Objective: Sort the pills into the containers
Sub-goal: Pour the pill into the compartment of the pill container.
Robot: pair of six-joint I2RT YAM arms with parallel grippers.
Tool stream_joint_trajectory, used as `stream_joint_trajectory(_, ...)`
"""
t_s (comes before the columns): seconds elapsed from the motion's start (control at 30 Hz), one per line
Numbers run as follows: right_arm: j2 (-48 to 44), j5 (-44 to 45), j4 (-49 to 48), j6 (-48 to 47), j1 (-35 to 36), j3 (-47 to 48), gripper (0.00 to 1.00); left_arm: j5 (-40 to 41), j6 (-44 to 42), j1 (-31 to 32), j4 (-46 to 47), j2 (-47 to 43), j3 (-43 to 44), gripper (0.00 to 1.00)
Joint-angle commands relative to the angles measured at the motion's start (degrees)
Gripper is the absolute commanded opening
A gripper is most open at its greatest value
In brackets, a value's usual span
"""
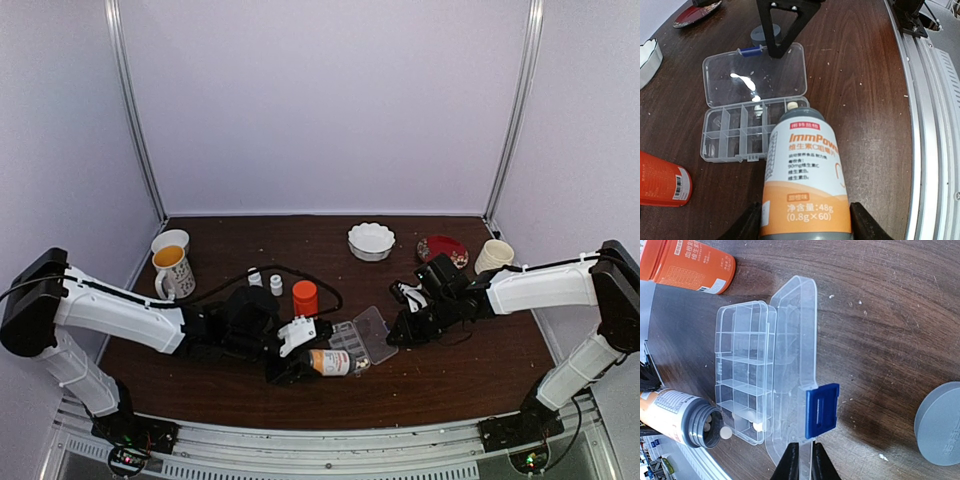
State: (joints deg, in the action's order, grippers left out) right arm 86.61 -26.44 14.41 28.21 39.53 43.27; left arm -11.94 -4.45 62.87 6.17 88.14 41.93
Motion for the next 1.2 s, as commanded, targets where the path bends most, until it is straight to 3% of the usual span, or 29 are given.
stream_joint_trajectory(0.0, 0.5, 1.4, 0.1, -1.0, 0.4, 0.8, 0.09, 0.3, -0.1, 0.5, -3.7, 0.9, 3.9, 0.0)
stream_joint_trajectory(0.13, 0.8, 1.4, 0.0, -1.0, 0.4, 0.8, 0.09, 1.3, 0.2, 0.5, 3.2, 0.3, -0.4, 0.0)
stream_joint_trajectory(0.23, 0.5, 1.3, -0.3, -0.8, 0.4, 0.6, 0.09, 1.3, 0.7, 0.5, -1.1, -0.3, 2.0, 0.0)
stream_joint_trajectory(0.53, 0.4, 1.4, -0.1, -0.9, 0.4, 0.7, 0.09, 2.1, 2.2, 0.5, 7.4, -1.8, -2.4, 0.0)
stream_joint_trajectory(0.77, 0.0, 1.6, 0.4, -0.9, 0.4, 0.6, 0.09, 2.4, 1.5, 0.6, 4.5, -5.6, -1.6, 0.0)
stream_joint_trajectory(0.93, 0.0, 1.6, 0.1, -0.7, 0.4, 0.7, 0.09, 0.8, 1.2, 0.5, 3.8, -0.3, -1.1, 0.0)
stream_joint_trajectory(1.17, -0.6, 1.9, 0.8, -1.0, 0.4, 0.7, 0.09, 2.0, 1.1, 0.7, 3.2, -0.2, 0.1, 0.0)
